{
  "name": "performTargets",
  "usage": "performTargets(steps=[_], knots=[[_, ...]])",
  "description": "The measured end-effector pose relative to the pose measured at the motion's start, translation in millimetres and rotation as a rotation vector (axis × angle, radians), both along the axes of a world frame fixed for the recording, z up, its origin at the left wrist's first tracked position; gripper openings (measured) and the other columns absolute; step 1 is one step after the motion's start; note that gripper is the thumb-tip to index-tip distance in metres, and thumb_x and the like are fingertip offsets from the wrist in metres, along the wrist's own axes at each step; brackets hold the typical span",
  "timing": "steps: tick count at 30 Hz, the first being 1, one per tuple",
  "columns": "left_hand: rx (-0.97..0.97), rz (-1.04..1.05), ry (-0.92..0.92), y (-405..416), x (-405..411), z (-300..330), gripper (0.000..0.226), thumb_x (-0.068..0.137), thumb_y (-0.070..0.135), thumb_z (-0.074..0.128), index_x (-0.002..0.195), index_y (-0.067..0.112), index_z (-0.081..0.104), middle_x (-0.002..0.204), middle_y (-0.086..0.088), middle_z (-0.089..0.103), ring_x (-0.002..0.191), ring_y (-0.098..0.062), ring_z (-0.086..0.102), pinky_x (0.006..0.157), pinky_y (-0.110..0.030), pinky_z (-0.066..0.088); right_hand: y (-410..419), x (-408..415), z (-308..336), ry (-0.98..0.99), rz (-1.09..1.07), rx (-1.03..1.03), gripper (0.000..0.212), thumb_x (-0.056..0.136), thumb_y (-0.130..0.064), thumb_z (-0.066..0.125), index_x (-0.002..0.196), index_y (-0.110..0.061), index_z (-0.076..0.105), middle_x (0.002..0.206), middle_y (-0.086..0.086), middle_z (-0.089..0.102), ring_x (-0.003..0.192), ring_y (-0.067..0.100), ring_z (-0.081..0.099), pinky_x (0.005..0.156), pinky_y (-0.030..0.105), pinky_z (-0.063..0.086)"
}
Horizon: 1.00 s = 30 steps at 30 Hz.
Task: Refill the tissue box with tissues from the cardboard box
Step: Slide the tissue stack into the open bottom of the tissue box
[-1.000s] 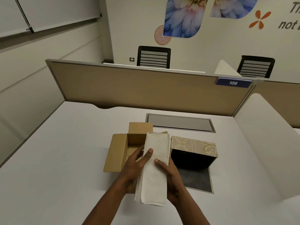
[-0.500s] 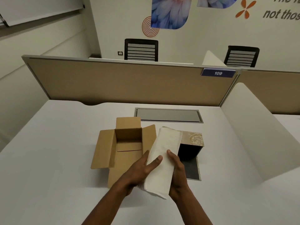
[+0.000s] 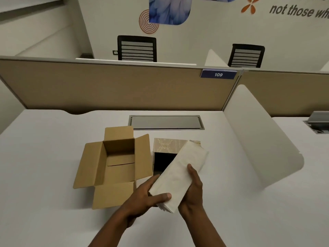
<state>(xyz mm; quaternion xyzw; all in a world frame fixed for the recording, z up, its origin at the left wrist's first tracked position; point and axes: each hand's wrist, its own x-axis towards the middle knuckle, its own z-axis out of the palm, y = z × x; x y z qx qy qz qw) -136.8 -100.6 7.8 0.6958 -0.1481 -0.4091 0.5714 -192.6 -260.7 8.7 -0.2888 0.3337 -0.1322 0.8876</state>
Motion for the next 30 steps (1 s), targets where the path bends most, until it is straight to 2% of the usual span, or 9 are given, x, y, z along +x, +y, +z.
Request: performTargets(steps=[3, 7, 11, 15, 18, 20, 23, 26, 30], knots=[[-0.002, -0.070, 0.004, -4, 4, 2, 0.064, 0.072, 0.052, 0.084, 0.129, 0.048, 0.056, 0.123, 0.014, 0.068, 0.114, -0.010, 0.066, 0.094, -0.039, 0.059, -30, -10, 0, 0.038, -0.057, -0.018, 0.063, 0.084, -0.038, 0.073, 0.139, -0.010, 0.060, 0.132, 0.023, 0.068, 0.125, 0.044, 0.062, 0.110, 0.061, 0.046], [0.027, -0.123, 0.021, -11, 12, -6, 0.076, 0.066, 0.043, 0.091, 0.133, 0.045, 0.054, 0.128, 0.012, 0.064, 0.120, -0.014, 0.063, 0.098, -0.038, 0.057, -79, -31, -10, 0.176, -0.098, -0.078, 0.055, 0.083, -0.032, 0.075, 0.133, -0.012, 0.066, 0.130, 0.014, 0.071, 0.121, 0.035, 0.065, 0.104, 0.051, 0.050], [-0.019, 0.063, 0.198, -31, 11, -24, 0.094, 0.059, 0.038, 0.093, 0.140, 0.035, 0.046, 0.134, -0.004, 0.057, 0.118, -0.024, 0.061, 0.093, -0.036, 0.058, -111, -53, -29, 0.293, -0.085, -0.141, 0.040, 0.085, -0.033, 0.076, 0.121, -0.016, 0.068, 0.125, 0.014, 0.069, 0.110, 0.031, 0.066, 0.083, 0.046, 0.056], [0.001, 0.195, 0.306, -59, 6, -47, 0.100, 0.067, 0.043, 0.089, 0.149, 0.029, 0.033, 0.135, 0.000, 0.058, 0.119, -0.022, 0.059, 0.088, -0.034, 0.052, -117, -59, -48, 0.355, -0.070, -0.205, 0.036, 0.085, -0.032, 0.077, 0.116, -0.015, 0.070, 0.123, 0.015, 0.070, 0.115, 0.033, 0.064, 0.079, 0.044, 0.056], [0.069, 0.295, 0.325, -72, 8, -62, 0.098, 0.067, 0.049, 0.087, 0.147, 0.029, 0.035, 0.139, -0.003, 0.056, 0.120, -0.023, 0.058, 0.097, -0.037, 0.050, -116, -54, -60, 0.389, -0.048, -0.259, 0.040, 0.087, -0.031, 0.075, 0.120, -0.011, 0.067, 0.125, 0.015, 0.067, 0.118, 0.035, 0.062, 0.076, 0.042, 0.055], [0.051, 0.333, 0.311, -75, 15, -68, 0.092, 0.056, 0.055, 0.090, 0.134, 0.026, 0.051, 0.130, -0.001, 0.066, 0.113, -0.020, 0.065, 0.090, -0.033, 0.055, -116, -48, -66, 0.394, 0.001, -0.287, 0.035, 0.087, -0.032, 0.075, 0.115, -0.012, 0.068, 0.122, 0.015, 0.068, 0.112, 0.032, 0.063, 0.077, 0.043, 0.056], [0.049, 0.363, 0.281, -76, 26, -73, 0.082, 0.053, 0.055, 0.092, 0.124, 0.026, 0.063, 0.117, 0.001, 0.074, 0.106, -0.019, 0.070, 0.085, -0.032, 0.057, -119, -37, -75, 0.410, 0.090, -0.317, 0.033, 0.089, -0.034, 0.072, 0.114, -0.014, 0.068, 0.121, 0.016, 0.068, 0.108, 0.030, 0.064, 0.082, 0.043, 0.057], [0.072, 0.402, 0.274, -76, 36, -78, 0.075, 0.051, 0.054, 0.091, 0.115, 0.023, 0.069, 0.108, 0.000, 0.078, 0.097, -0.018, 0.074, 0.078, -0.029, 0.056, -123, -24, -82, 0.423, 0.160, -0.333, 0.035, 0.090, -0.036, 0.071, 0.117, -0.014, 0.066, 0.124, 0.015, 0.067, 0.113, 0.031, 0.062, 0.085, 0.043, 0.057], [0.103, 0.452, 0.287, -78, 45, -88, 0.063, 0.065, 0.049, 0.088, 0.118, 0.025, 0.065, 0.112, 0.003, 0.073, 0.102, -0.017, 0.068, 0.087, -0.033, 0.052, -126, -6, -93, 0.430, 0.199, -0.319, 0.041, 0.089, -0.039, 0.071, 0.121, -0.015, 0.062, 0.127, 0.014, 0.063, 0.116, 0.033, 0.060, 0.094, 0.051, 0.057]])
